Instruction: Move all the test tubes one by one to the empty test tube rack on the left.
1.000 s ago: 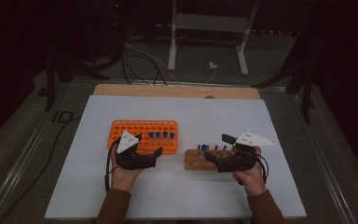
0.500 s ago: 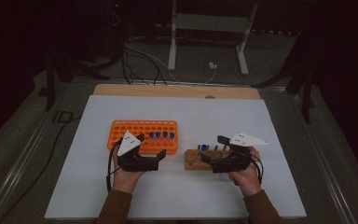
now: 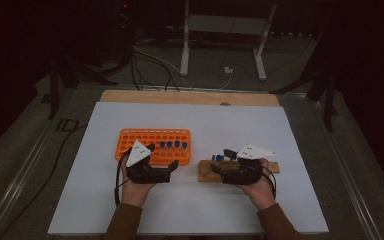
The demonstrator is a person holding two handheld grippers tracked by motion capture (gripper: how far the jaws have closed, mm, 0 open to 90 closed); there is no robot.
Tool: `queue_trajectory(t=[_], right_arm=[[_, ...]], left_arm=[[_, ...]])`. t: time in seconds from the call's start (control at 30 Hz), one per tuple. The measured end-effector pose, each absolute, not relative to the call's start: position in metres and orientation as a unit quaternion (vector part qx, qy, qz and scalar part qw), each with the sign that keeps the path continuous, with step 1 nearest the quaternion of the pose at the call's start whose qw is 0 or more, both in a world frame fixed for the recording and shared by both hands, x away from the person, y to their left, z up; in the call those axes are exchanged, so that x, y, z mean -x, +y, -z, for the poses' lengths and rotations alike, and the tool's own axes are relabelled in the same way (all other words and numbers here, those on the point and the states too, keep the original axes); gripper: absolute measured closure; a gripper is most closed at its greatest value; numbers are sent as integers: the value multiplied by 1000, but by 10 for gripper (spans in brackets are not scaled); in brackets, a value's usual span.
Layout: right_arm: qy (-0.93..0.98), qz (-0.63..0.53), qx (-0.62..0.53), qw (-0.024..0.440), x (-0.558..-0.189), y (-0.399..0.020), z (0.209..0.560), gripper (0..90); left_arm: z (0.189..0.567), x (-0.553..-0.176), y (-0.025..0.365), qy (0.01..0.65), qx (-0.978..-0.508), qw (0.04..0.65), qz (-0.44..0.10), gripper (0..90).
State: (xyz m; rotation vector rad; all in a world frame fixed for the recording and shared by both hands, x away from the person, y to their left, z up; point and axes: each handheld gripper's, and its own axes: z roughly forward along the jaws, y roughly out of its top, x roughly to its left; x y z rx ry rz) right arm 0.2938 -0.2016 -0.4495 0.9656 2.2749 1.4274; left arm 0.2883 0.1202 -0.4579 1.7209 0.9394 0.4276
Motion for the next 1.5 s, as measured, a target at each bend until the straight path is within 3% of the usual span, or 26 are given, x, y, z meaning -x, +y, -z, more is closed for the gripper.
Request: queue_trajectory(t=[0.23, 0.47, 1.0, 1.5], right_arm=[[797, -481, -334, 148, -295, -200, 456, 560], [802, -475, -324, 160, -295, -198, 459, 669], [807, -470, -313, 172, -291, -190, 464, 761], [795, -490, -319, 162, -291, -195, 458, 770]], left_arm=[[458, -288, 118, 394, -724, 537, -179, 3], [458, -288, 117, 392, -725, 537, -181, 3], [458, -287, 116, 390, -726, 536, -182, 4], [457, -286, 113, 384, -728, 538, -181, 4]])
